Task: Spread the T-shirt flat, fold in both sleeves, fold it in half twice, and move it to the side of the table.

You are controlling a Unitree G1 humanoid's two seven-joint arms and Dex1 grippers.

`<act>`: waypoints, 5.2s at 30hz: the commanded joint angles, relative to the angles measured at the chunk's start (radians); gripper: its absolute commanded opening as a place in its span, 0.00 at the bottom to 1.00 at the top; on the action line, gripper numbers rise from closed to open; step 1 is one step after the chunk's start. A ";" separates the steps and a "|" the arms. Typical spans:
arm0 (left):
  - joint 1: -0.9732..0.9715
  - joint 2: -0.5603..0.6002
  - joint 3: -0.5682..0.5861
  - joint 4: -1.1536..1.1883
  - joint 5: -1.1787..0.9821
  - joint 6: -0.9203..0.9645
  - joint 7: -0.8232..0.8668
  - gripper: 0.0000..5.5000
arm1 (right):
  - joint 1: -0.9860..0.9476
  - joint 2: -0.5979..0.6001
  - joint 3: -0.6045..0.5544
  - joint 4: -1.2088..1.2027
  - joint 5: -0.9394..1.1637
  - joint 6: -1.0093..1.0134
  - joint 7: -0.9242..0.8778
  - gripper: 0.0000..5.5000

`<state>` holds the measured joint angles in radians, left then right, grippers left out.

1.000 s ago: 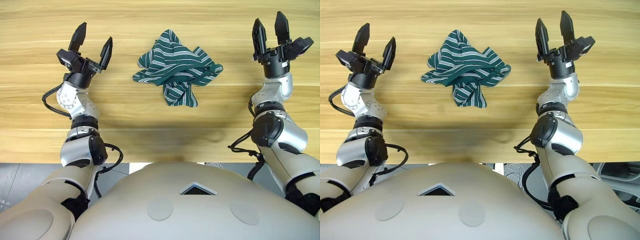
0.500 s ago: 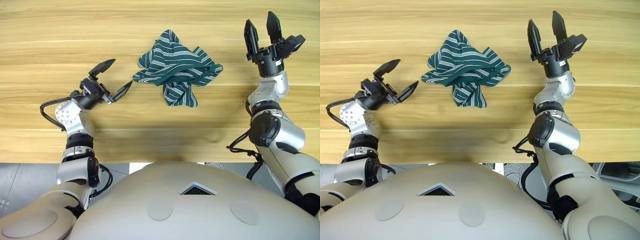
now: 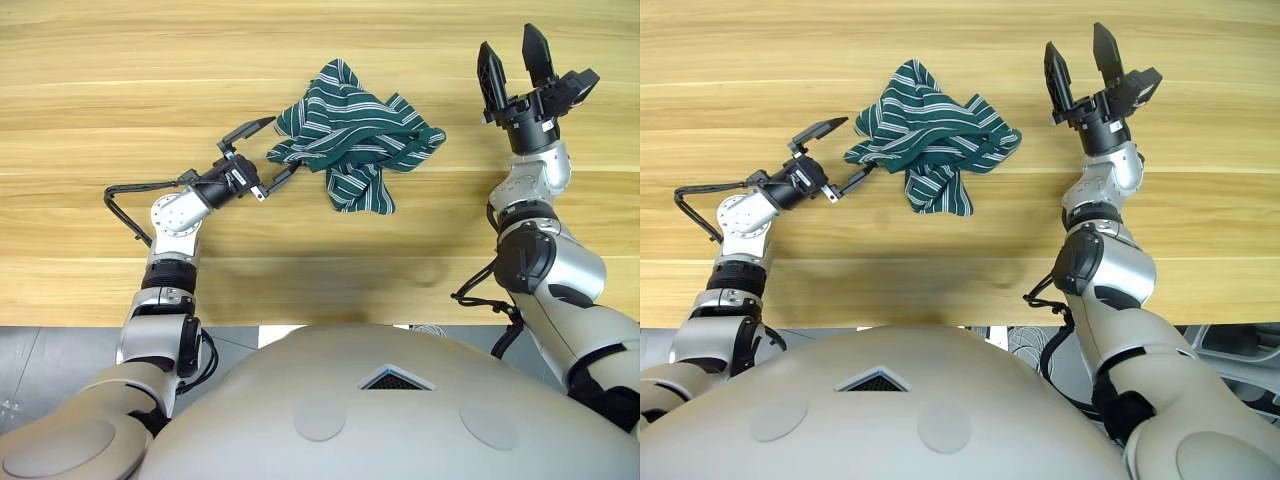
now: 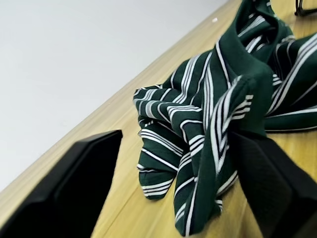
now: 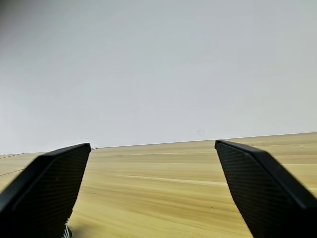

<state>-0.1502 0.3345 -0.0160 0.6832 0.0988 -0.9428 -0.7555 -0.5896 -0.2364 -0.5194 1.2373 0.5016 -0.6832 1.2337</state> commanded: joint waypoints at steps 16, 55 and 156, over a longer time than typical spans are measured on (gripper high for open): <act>0.097 0.173 -0.076 -0.215 -0.215 0.092 -0.072 0.59 | -0.020 -0.001 0.020 -0.001 -0.017 -0.006 0.004 0.85; -0.037 0.126 -0.189 0.005 -0.081 0.075 0.001 0.01 | 0.086 -0.353 0.519 -0.171 -0.151 0.106 0.381 0.85; 0.135 0.321 0.309 -1.262 -0.591 1.340 0.027 0.00 | -0.072 -0.434 0.163 -0.262 -0.224 0.033 0.054 0.01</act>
<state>0.0607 0.5355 0.1411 -0.3488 -0.4222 0.3200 -0.7748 -0.6030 -0.5492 -0.2523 1.1922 0.1033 -0.6004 1.2066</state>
